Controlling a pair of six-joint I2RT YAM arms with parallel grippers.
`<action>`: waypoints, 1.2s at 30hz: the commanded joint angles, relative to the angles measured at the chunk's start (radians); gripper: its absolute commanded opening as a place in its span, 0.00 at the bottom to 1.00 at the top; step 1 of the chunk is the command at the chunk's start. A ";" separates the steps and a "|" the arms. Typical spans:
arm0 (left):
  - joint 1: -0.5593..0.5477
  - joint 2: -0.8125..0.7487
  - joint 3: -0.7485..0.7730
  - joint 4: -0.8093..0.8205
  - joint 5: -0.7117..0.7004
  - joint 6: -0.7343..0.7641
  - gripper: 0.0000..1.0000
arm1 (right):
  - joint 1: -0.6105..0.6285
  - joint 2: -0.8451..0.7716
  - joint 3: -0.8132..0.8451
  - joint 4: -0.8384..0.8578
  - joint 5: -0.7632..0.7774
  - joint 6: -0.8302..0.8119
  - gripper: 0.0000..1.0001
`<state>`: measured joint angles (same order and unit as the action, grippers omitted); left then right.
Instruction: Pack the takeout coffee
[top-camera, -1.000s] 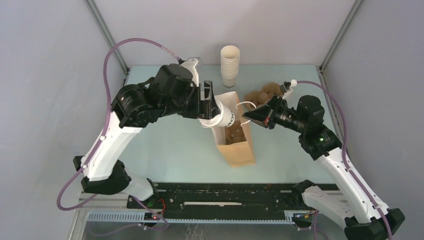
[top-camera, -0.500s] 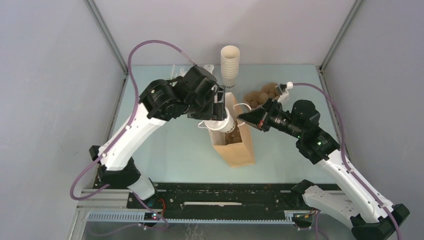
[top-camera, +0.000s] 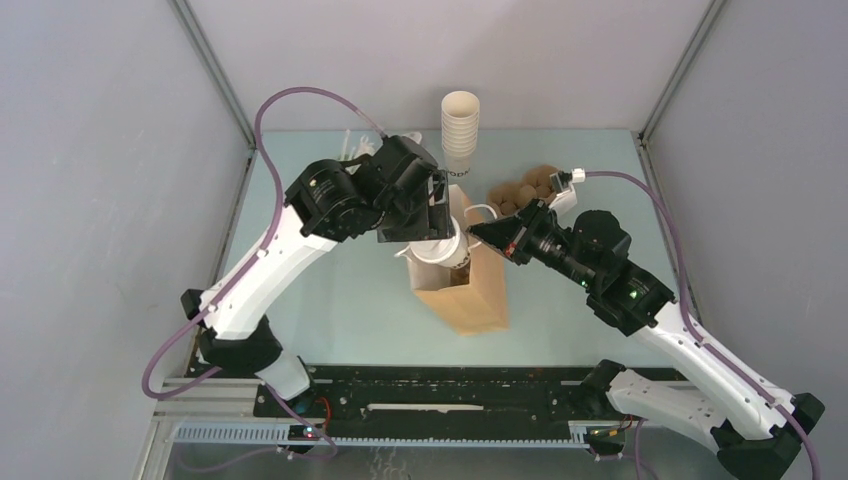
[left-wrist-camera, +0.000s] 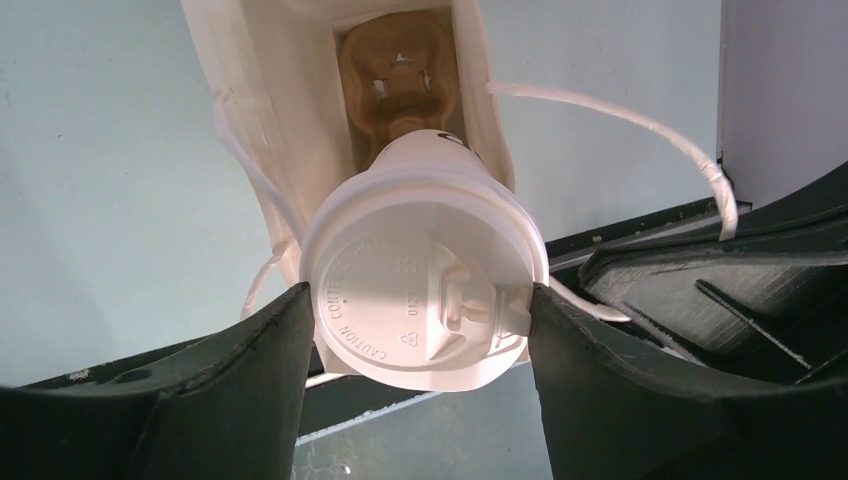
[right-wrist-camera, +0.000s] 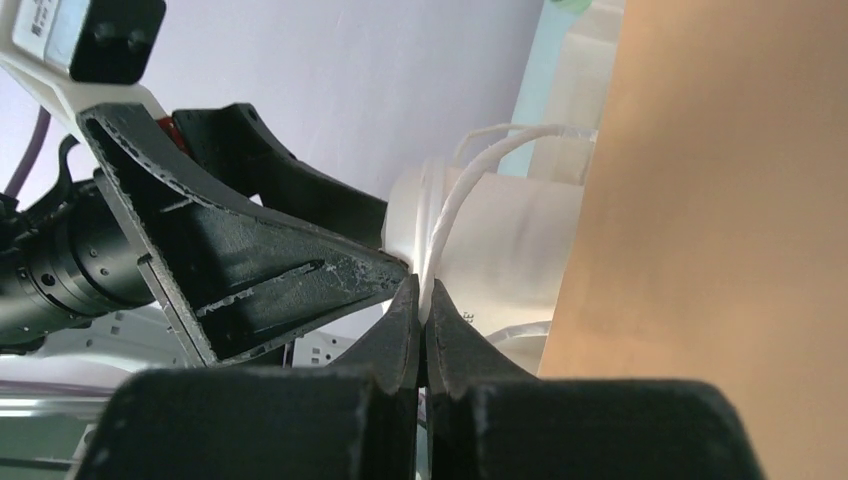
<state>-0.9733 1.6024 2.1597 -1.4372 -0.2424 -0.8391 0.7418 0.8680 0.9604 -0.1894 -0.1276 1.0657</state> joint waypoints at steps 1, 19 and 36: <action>0.012 -0.080 0.007 0.000 -0.034 -0.028 0.32 | 0.010 -0.001 0.037 0.067 0.057 0.004 0.00; -0.029 -0.099 -0.032 0.033 -0.003 -0.011 0.31 | 0.010 -0.001 0.037 0.041 0.076 0.014 0.00; -0.054 -0.129 -0.280 0.157 0.010 -0.088 0.29 | 0.011 0.004 0.037 0.034 0.083 0.057 0.00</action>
<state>-1.0237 1.5074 1.9194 -1.3628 -0.2508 -0.9020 0.7433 0.8780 0.9604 -0.1749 -0.0605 1.0950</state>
